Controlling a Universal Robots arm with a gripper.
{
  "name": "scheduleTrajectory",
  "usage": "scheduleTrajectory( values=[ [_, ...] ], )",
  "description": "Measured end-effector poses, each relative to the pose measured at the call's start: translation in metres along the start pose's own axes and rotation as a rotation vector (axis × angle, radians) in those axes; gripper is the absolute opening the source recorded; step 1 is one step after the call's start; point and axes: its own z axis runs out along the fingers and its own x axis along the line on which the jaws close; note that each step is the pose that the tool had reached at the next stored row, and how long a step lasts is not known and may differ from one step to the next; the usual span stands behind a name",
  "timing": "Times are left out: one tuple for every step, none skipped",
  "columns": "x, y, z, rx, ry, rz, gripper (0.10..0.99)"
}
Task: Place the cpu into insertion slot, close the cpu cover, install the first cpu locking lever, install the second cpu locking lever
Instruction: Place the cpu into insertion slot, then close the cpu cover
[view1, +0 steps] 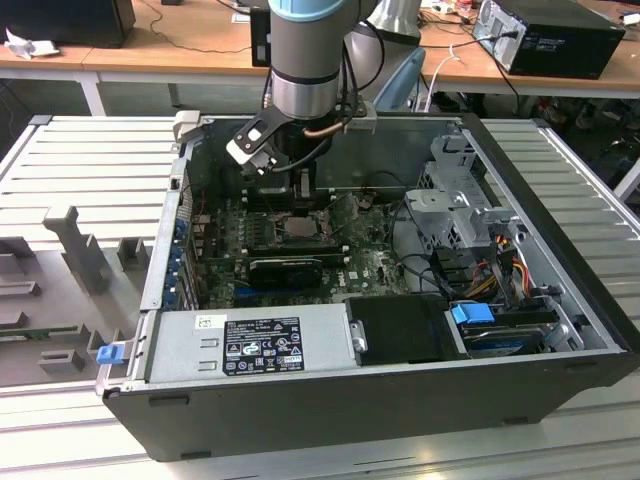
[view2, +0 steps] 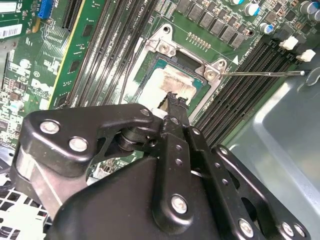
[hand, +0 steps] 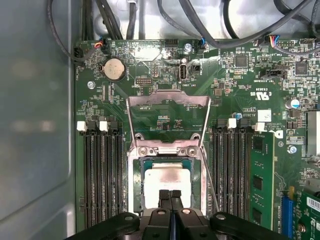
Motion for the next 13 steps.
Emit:
scheduleTrajectory(
  values=[
    [0.0000,0.0000,-0.0006,0.000,-0.0001,0.000,0.106],
    [0.0000,0.0000,-0.0013,0.000,-0.0001,0.000,0.106],
    [0.0001,0.0000,-0.0016,0.000,-0.0003,0.000,0.106],
    [0.0000,0.0002,-0.0017,0.000,-0.0003,0.000,0.106],
    [0.0000,0.0016,-0.0017,0.000,-0.0006,0.000,0.106],
    [0.0001,0.0045,-0.0017,0.000,-0.0006,0.000,0.106],
    [0.0001,0.0104,-0.0016,0.001,-0.0005,0.001,0.106],
    [0.0000,0.0138,-0.0015,0.002,-0.0004,0.001,0.106],
    [-0.0002,0.0151,-0.0014,0.002,-0.0004,0.001,0.106],
    [-0.0005,0.0164,-0.0014,0.002,-0.0003,0.001,0.106],
    [-0.0005,0.0166,-0.0014,0.002,-0.0004,0.001,0.106],
    [-0.0005,0.0168,-0.0014,0.002,-0.0002,0.001,0.106],
    [-0.0005,0.0167,-0.0014,0.002,0.0011,0.001,0.106]
  ],
)
